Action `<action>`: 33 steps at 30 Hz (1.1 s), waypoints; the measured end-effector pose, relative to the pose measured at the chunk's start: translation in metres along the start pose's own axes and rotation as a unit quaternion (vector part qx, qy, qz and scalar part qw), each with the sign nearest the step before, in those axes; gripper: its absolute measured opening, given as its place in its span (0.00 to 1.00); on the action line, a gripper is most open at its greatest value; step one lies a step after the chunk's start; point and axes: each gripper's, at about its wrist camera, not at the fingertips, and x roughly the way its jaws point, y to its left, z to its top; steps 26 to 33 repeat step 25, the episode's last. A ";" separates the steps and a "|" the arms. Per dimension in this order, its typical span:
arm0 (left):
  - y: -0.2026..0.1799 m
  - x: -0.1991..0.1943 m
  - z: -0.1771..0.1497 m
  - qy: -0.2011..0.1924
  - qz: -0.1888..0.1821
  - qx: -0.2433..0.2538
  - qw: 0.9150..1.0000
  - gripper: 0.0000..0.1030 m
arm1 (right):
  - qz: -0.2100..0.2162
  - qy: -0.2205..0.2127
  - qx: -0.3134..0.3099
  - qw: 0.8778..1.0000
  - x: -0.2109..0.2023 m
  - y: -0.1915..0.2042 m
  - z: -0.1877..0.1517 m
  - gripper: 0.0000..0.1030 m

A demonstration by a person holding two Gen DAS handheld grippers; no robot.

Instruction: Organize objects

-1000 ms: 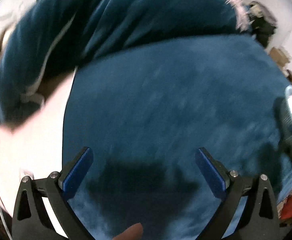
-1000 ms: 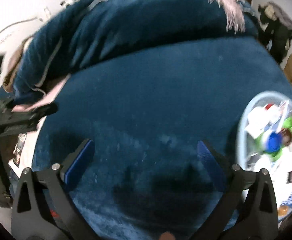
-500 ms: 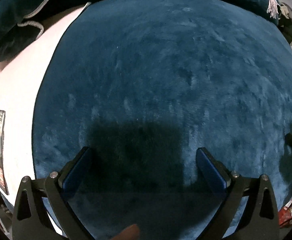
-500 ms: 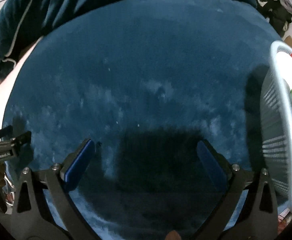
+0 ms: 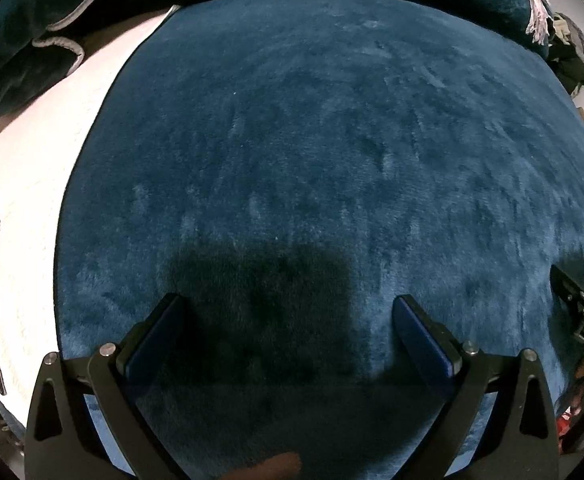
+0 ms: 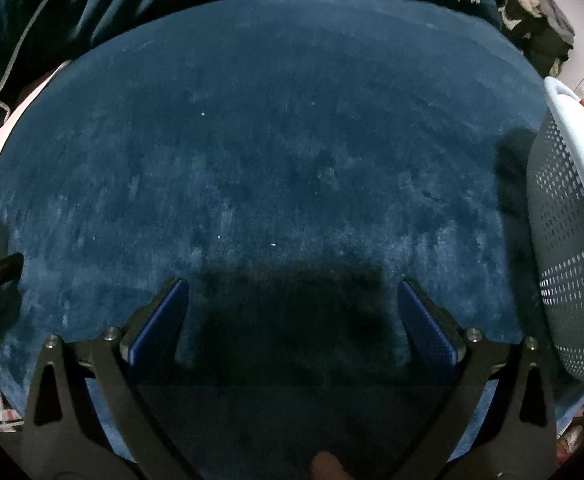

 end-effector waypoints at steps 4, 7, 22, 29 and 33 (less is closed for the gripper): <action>-0.003 0.000 -0.002 -0.001 -0.001 0.001 1.000 1.00 | 0.003 0.007 0.000 1.000 -0.002 -0.001 0.001 1.00; -0.006 -0.001 -0.004 -0.002 -0.002 0.003 1.000 1.00 | 0.030 -0.011 0.029 0.999 -0.014 -0.014 0.008 1.00; -0.014 -0.005 -0.013 -0.009 -0.001 0.006 1.000 1.00 | -0.039 -0.071 0.018 0.997 0.004 0.010 0.008 1.00; -0.016 -0.006 -0.015 -0.011 -0.003 0.007 1.000 1.00 | -0.042 -0.072 0.017 0.996 0.010 0.016 0.015 1.00; -0.016 -0.006 -0.015 -0.011 -0.003 0.007 1.000 1.00 | -0.042 -0.072 0.017 0.996 0.010 0.016 0.015 1.00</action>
